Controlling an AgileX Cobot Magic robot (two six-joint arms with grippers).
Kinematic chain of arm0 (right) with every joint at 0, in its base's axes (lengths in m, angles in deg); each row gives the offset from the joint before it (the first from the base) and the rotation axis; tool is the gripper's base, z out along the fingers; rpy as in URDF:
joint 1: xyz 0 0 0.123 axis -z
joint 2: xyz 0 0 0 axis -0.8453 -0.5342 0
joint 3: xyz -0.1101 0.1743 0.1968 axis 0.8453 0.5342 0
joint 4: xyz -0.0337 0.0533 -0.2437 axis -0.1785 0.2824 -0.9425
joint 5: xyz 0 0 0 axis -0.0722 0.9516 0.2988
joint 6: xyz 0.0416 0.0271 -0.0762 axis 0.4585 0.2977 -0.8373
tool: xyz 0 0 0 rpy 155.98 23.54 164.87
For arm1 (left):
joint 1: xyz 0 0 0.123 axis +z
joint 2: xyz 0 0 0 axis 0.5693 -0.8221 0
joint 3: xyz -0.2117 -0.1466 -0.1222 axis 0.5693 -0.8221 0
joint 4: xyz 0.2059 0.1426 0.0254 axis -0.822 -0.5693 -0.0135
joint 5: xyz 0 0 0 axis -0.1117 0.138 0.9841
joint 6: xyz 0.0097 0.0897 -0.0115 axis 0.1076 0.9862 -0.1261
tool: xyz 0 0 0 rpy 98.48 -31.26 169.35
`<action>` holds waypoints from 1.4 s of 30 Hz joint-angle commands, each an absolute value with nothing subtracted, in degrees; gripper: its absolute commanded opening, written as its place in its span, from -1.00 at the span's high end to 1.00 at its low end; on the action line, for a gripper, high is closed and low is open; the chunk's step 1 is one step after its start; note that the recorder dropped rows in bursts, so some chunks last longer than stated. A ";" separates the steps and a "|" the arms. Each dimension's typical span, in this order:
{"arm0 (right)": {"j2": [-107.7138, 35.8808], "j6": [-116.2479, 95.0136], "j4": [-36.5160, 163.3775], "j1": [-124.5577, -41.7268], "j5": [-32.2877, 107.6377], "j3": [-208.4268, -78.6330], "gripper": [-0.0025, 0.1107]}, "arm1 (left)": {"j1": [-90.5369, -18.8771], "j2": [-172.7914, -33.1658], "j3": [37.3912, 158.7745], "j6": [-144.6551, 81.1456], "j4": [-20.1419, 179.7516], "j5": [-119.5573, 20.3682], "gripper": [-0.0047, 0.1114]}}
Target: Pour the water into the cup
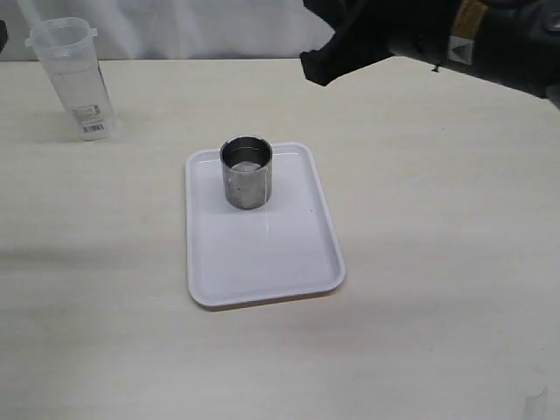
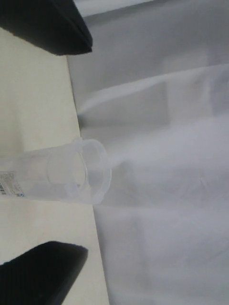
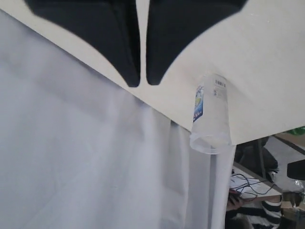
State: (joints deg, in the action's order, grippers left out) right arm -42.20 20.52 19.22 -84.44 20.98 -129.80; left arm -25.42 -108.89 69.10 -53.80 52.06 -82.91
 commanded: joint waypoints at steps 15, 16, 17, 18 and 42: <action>10.34 20.93 21.04 -84.37 29.67 -107.36 0.88 | -25.30 -62.71 57.94 -66.62 47.39 -69.23 -0.89; 13.46 20.93 21.04 -84.37 29.67 -106.42 0.88 | -25.30 -60.51 57.48 -67.25 47.39 -67.98 -0.89; 16.56 20.93 21.04 -84.37 29.91 -105.38 0.88 | -25.30 -58.49 56.94 -67.67 47.39 -67.25 -0.89; 19.47 20.93 21.15 -84.37 30.26 -104.39 0.88 | -25.30 -56.60 56.28 -68.21 47.39 -66.80 -0.89; 35.88 20.79 23.99 -84.37 36.67 -94.54 0.88 | -25.40 -41.56 46.13 -74.79 47.51 -68.87 -0.89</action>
